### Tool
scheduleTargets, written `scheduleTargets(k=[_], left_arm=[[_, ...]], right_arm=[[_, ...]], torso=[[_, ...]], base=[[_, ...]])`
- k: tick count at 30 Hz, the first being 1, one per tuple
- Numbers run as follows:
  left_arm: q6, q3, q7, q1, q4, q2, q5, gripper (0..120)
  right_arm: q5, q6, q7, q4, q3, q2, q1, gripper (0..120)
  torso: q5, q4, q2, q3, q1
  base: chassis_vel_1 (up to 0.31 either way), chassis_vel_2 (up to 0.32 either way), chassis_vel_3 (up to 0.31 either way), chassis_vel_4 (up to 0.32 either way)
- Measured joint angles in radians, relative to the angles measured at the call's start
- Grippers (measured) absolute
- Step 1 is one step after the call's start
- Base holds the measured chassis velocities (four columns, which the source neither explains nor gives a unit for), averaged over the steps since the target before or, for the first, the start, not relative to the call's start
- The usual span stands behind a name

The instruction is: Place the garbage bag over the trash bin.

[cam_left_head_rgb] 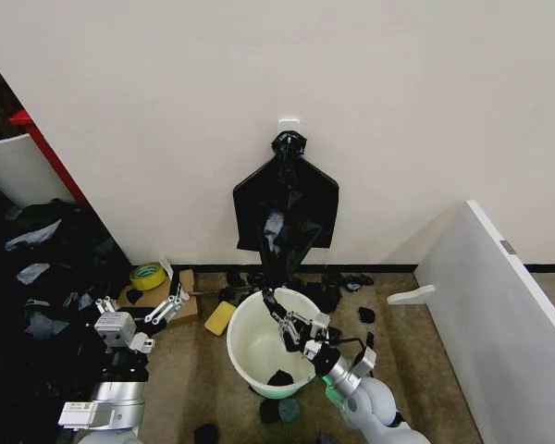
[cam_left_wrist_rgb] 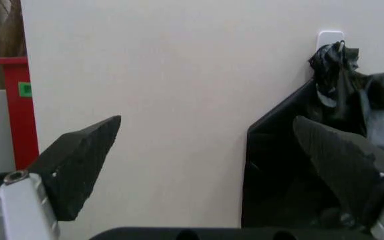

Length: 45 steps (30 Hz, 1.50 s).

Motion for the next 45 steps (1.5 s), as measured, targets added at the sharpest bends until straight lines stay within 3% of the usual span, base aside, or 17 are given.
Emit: scheduleTargets(k=[12, 24, 25, 31, 32, 34, 39, 45], left_arm=[[0.0, -0.004, 0.0, 0.01, -0.019, 0.006, -0.002, 100], [0.0, -0.004, 0.0, 0.011, -0.02, 0.01, -0.003, 100], [0.0, -0.004, 0.0, 0.009, -0.016, 0.011, -0.005, 100], [0.0, -0.001, 0.0, -0.002, 0.001, 0.013, -0.01, 100], [0.0, -0.001, 0.0, -0.002, 0.001, 0.013, -0.01, 100], [0.0, 0.0, 0.0, -0.006, 0.005, 0.013, -0.012, 100], [0.0, 0.002, 0.0, -0.016, 0.02, 0.014, -0.013, 100], [0.002, 0.002, 0.0, -0.027, 0.028, 0.014, -0.014, 100]], right_arm=[[-0.045, 0.017, -0.057, -0.021, 0.017, -0.002, -0.015, 0], [0.003, 0.04, -0.009, 0.019, 0.038, 0.008, -0.018, 0], [0.04, 0.06, 0.031, 0.057, 0.024, -0.007, -0.034, 11], [0.048, 0.119, 0.309, 0.2, -0.024, -0.072, -0.095, 34], [0.048, 0.119, 0.309, 0.2, -0.024, -0.072, -0.095, 34], [-0.004, 0.12, 0.462, 0.234, -0.03, -0.082, -0.102, 45], [-0.113, 0.055, 0.747, 0.294, -0.04, -0.104, -0.122, 65], [-0.222, -0.031, 0.873, 0.35, -0.062, -0.118, -0.146, 85]], torso=[[0.0, 0.0, 0.0, 0.0, 0.0], [0.0001, 0.0001, 0.0, 0.0, 0.0], [0.0, 0.0001, 0.0, 0.0, 0.0], [-0.0002, 0.0, 0.0, 0.0, 0.0], [-0.0002, 0.0, 0.0, 0.0, 0.0], [0.0003, 0.0001, 0.0, 0.0, 0.0], [-0.0001, 0.0, 0.0, 0.0, 0.0], [0.0, 0.0, 0.0, 0.0, 0.0]], base=[[0.0, 0.0, 0.0, 0.0], [0.0, 0.0, 0.0, 0.0], [0.0, 0.0, 0.0, 0.0], [0.0, 0.0, 0.0, 0.0], [0.0, 0.0, 0.0, 0.0], [0.0, 0.0, 0.0, 0.0], [0.0, 0.0, 0.0, 0.0], [0.0, 0.0, 0.0, 0.0]])
